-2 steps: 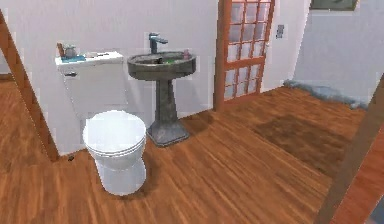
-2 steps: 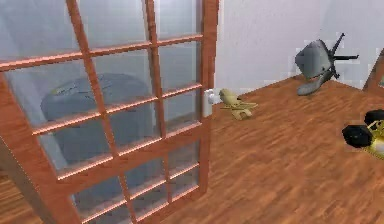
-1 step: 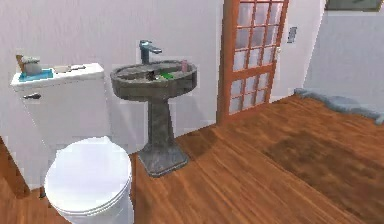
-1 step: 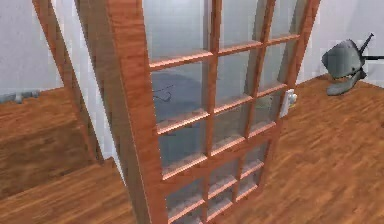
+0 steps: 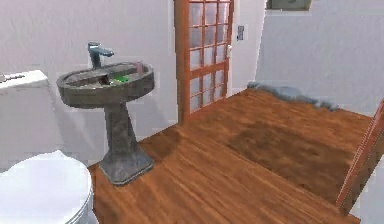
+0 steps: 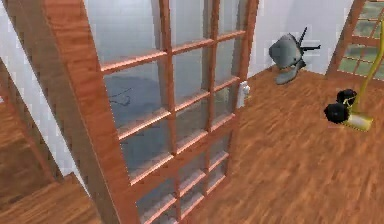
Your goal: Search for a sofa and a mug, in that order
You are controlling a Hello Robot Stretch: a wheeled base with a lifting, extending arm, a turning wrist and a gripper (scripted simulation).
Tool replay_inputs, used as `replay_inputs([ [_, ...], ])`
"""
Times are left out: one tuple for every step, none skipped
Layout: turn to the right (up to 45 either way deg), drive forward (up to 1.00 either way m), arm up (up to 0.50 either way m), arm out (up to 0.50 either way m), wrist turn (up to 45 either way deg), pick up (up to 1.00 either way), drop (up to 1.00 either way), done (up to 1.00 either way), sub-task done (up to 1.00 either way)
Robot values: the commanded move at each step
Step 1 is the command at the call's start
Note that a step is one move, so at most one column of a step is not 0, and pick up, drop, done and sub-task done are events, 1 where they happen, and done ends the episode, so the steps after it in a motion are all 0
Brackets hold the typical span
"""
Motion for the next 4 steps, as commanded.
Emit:
replay_inputs([
  [0.0, 0.4, 0.0, 0.0, 0.0, 0.0, 0.0, 0.0, 0.0],
  [39.0, 0.0, 0.0, 0.0, 0.0, 0.0, 0.0, 0.0, 0.0],
  [0.0, 1.0, 0.0, 0.0, 0.0, 0.0, 0.0, 0.0, 0.0],
  [3.0, 0.0, 0.0, 0.0, 0.0, 0.0, 0.0, 0.0, 0.0],
])
